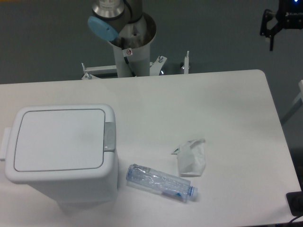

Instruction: Open the trash can

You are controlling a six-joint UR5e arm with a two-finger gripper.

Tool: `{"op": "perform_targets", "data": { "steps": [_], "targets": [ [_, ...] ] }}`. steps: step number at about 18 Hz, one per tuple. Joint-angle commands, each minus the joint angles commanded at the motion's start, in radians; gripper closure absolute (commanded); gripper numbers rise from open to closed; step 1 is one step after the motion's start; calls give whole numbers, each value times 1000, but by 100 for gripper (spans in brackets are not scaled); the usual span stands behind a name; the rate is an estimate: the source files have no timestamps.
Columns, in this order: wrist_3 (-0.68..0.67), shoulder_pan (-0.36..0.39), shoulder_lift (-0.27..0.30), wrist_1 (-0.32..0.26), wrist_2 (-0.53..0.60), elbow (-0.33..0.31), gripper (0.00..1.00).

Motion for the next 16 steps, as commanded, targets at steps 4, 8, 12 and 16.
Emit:
{"op": "perform_targets", "data": {
  "steps": [4, 8, 12, 16],
  "targets": [
    [-34, -11, 3, -2, 2, -6, 0],
    [-272, -107, 6, 0, 5, -31, 0],
    [-518, -243, 0, 64, 3, -37, 0],
    [-803, -389, -8, 64, -3, -22, 0]
  ]
}}
